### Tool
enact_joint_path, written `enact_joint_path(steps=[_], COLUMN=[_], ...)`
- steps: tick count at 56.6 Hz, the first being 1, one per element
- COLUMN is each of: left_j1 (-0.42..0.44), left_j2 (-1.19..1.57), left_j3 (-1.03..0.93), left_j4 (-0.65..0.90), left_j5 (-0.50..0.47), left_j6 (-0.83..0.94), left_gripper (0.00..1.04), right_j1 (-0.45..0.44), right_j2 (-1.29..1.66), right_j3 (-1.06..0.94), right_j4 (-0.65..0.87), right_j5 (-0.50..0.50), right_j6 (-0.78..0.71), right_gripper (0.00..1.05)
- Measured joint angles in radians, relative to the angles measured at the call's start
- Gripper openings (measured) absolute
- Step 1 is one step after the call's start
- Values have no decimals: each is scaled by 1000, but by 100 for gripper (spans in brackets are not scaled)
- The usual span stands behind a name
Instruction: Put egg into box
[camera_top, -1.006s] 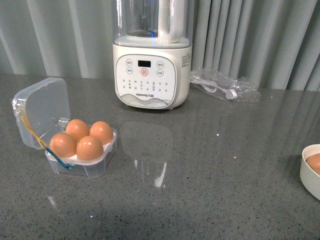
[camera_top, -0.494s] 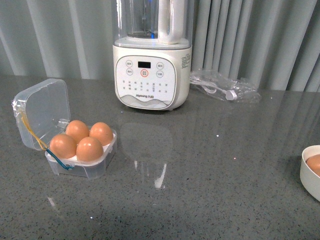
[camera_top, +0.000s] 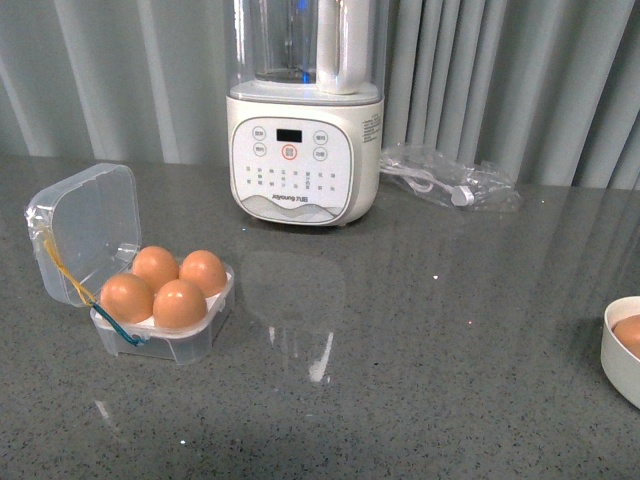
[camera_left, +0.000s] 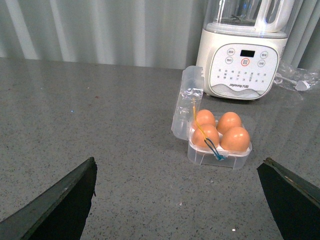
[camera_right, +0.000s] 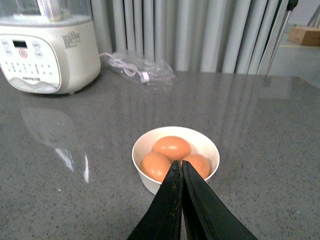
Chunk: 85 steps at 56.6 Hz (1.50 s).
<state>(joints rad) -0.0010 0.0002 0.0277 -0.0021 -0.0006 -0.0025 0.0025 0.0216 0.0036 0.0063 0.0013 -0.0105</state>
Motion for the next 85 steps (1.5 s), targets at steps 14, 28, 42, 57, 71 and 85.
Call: enact_joint_path(steps=[14, 28, 42, 57, 71, 85], left_j1=[0, 0, 0, 0, -117, -155], left_j2=[0, 0, 0, 0, 127, 205], left_j3=[0, 0, 0, 0, 72, 133], left_j4=[0, 0, 0, 0, -205, -205], left_j5=[0, 0, 0, 0, -336, -461], left_j6=[0, 0, 0, 0, -64, -77], left_gripper=[98, 98, 98, 98, 98, 98], right_j1=[0, 0, 0, 0, 0, 0], right_j2=[-16, -16, -16, -16, -16, -16], right_j3=[0, 0, 0, 0, 0, 0], right_j4=[-6, -6, -6, -6, -6, -6], right_j5=[0, 0, 0, 0, 0, 0], right_j6=[0, 0, 0, 4, 4, 4], right_gripper=[14, 57, 99, 97, 97, 97])
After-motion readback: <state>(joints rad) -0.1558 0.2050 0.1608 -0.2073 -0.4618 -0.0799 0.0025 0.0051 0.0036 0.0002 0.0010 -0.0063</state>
